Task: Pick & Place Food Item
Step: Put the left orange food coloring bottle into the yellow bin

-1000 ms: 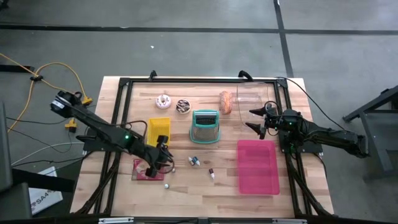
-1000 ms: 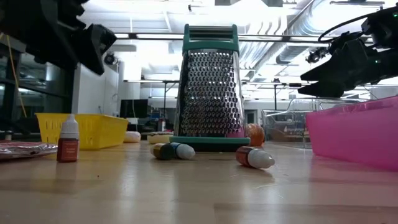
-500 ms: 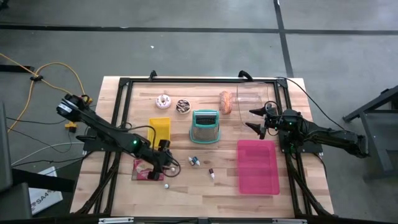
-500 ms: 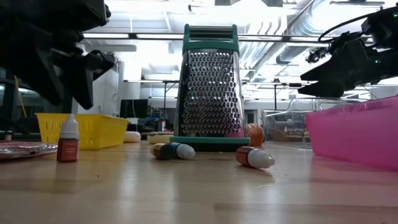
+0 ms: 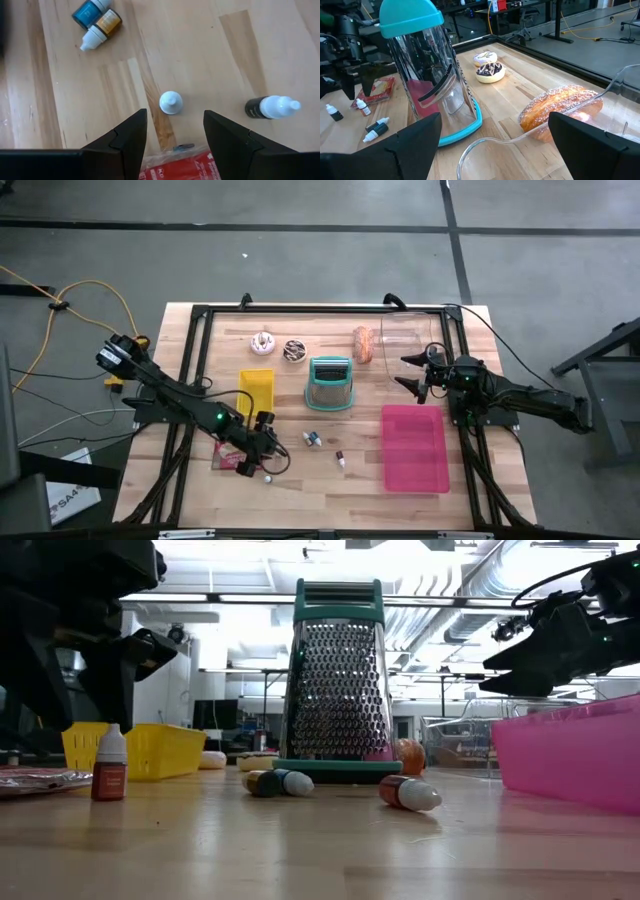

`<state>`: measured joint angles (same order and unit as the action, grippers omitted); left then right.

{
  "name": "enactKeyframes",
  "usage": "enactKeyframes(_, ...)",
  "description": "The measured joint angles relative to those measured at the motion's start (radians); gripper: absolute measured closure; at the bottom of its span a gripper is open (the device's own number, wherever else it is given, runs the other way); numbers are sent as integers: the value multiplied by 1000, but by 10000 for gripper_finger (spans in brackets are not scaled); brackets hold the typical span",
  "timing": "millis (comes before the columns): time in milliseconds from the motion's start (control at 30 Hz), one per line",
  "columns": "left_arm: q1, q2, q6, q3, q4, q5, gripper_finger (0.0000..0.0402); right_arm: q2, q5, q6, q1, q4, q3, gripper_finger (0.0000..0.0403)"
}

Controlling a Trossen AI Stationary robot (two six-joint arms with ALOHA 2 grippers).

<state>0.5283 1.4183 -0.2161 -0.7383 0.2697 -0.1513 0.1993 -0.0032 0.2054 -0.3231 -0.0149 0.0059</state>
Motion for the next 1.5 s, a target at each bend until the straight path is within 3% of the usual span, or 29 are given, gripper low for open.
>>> enactKeyframes(1500,-13,101,32,1,-112,-20,213,0,0,0,0,-1,0,46)
